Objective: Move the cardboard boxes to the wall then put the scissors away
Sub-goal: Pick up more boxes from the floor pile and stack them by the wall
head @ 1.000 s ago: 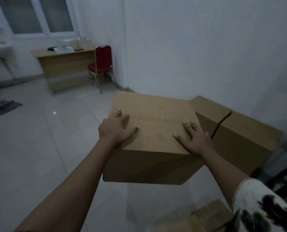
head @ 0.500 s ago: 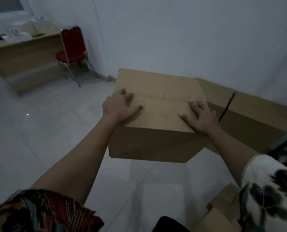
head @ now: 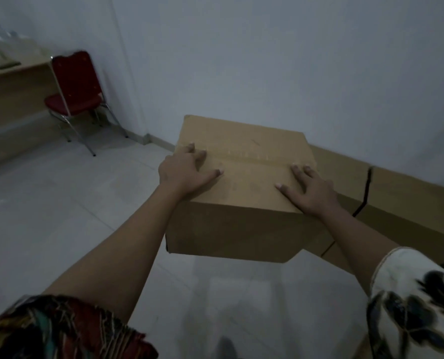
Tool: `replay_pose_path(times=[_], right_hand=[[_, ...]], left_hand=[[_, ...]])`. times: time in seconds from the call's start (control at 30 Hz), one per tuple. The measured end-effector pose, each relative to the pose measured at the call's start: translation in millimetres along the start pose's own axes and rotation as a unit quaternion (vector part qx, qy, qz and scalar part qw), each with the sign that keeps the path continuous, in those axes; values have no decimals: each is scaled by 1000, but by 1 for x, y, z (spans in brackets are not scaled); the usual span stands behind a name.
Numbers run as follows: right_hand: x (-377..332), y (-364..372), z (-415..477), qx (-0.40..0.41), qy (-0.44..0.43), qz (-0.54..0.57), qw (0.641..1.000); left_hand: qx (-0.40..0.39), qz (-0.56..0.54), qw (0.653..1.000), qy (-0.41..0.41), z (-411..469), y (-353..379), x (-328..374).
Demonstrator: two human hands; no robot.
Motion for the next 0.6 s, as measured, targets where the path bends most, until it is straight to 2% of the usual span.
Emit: replay_pose_path(times=[0.33, 0.6], right_hand=[[-51, -17, 160, 48, -5, -12, 999], [-57, 27, 283, 63, 21, -24, 998]], left_hand=[[19, -25, 999, 21, 167, -7, -28], [-1, -47, 998, 34, 306, 50, -57]])
Point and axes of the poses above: each hand's wrist, its own z-axis towards the middle knuckle, its own y-axis out of the palm, x = y × z, the point moved 10 cm from there along z, towards the middle knuckle, and after that the axes turned 5 degrees about z, right-handed, at the moved point
